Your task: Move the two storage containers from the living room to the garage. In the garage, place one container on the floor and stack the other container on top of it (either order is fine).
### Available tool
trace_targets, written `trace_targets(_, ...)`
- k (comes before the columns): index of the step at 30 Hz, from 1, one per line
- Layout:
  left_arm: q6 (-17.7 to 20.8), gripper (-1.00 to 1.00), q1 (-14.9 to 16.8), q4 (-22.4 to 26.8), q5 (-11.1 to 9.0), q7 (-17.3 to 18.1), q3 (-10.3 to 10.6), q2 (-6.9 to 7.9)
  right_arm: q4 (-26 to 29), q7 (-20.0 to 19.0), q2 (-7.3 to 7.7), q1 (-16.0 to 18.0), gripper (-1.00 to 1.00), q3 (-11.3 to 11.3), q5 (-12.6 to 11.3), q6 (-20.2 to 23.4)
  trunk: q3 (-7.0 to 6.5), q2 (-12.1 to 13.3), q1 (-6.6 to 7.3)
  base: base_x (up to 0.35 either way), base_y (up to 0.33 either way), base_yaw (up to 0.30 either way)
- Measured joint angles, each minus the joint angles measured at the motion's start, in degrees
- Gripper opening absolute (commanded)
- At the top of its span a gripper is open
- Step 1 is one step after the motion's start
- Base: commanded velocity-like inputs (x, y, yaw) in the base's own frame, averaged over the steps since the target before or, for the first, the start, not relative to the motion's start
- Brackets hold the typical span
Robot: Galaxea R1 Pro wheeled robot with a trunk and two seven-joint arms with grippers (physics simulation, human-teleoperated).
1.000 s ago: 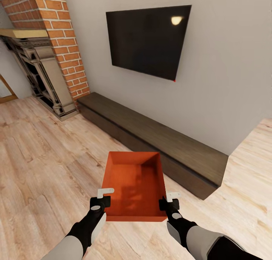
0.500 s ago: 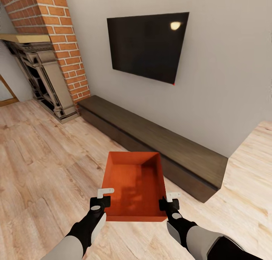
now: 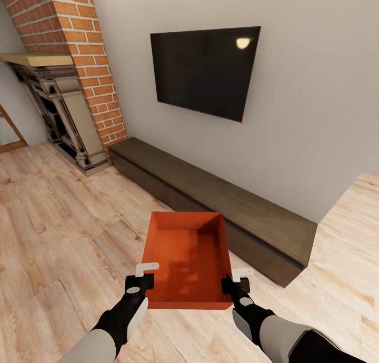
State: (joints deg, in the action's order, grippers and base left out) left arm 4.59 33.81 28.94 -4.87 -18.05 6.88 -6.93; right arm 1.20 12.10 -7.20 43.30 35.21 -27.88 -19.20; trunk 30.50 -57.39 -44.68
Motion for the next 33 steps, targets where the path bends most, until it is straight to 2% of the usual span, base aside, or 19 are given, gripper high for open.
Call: trace_targets(33,0.00,-1.00,0.00,0.01,0.04,0.01,0.00,0.00,-0.03,-0.04,0.00,0.00,-1.00,0.09,-0.16,-0.07,-3.06,0.00,0.00,0.000,0.000,0.000)
